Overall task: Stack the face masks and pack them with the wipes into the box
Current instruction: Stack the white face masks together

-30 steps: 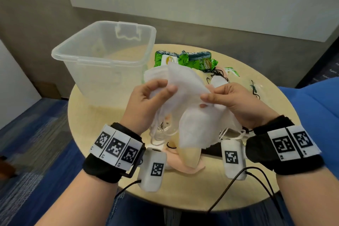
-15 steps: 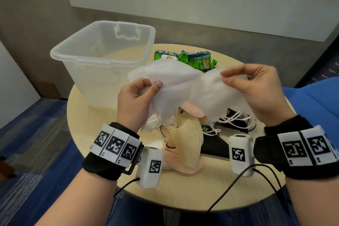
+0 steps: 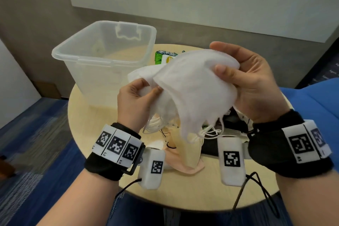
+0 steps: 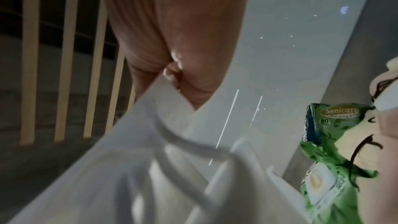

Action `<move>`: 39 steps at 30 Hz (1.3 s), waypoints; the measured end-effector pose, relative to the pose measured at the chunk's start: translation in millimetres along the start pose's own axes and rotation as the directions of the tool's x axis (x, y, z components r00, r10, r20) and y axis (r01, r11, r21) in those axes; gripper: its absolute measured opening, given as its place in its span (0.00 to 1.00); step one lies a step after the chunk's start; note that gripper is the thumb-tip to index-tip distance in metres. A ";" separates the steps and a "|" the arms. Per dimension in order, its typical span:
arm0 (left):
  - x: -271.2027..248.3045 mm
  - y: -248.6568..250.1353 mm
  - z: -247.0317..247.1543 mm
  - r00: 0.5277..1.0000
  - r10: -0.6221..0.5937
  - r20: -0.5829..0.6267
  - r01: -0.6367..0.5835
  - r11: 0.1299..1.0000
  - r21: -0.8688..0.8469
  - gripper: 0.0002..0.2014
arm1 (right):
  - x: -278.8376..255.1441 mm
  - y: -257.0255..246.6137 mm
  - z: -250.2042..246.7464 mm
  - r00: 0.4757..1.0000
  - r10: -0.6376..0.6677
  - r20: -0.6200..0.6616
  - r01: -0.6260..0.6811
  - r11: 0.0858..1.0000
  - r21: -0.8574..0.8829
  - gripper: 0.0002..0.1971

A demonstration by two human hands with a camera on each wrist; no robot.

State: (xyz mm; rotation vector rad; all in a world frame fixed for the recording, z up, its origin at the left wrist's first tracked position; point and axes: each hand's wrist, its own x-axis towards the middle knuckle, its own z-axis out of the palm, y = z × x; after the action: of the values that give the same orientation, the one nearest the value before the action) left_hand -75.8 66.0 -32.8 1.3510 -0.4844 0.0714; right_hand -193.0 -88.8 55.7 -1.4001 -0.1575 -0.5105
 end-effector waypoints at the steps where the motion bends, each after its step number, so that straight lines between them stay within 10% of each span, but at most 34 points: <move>1: -1.5 1.5 1.6 1.000 0.004 0.019 -0.004 1.000 -0.013 0.05 | 3.2 6.7 2.1 0.999 0.013 -0.041 -0.014 1.000 -0.024 0.15; 6: -6.5 6.4 5.4 0.992 0.029 0.123 -0.014 0.992 -0.124 0.13 | 11.4 39.9 4.8 0.962 0.078 -0.262 -0.129 0.974 -0.184 0.11; 16: -9.8 6.5 10.2 0.977 0.034 0.209 0.002 0.985 -0.170 0.11 | 13.3 58.1 10.8 0.905 0.153 -0.396 -0.157 0.987 0.023 0.03; 24: -11.9 4.4 12.8 0.985 0.034 0.167 -0.004 0.984 -0.177 0.09 | 14.5 64.8 15.2 0.853 -0.006 -0.522 -0.139 0.961 -0.239 0.09; 39: -9.9 5.8 15.2 0.991 0.025 0.130 -0.009 0.992 -0.123 0.11 | 15.1 63.8 13.5 0.879 -0.205 -0.430 -0.014 0.891 -0.453 0.12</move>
State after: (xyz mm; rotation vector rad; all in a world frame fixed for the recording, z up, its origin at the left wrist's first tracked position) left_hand -91.0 55.2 -29.1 1.2362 -0.6022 -0.0336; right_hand -149.6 -74.3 6.8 -1.6724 0.3058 -1.0060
